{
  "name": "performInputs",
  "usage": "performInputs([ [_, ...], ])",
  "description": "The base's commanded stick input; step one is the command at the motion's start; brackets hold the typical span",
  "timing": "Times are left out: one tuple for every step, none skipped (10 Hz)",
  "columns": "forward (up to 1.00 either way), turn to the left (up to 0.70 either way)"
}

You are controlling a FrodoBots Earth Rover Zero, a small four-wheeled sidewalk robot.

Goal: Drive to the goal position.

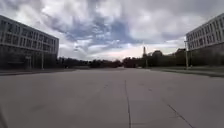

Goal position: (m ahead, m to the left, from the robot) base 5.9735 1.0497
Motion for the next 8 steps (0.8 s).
performInputs([
  [1.00,0.00],
  [1.00,0.00],
  [1.00,0.00],
  [1.00,0.00],
  [1.00,0.00],
  [1.00,0.00],
  [1.00,0.00],
  [1.00,0.00],
])
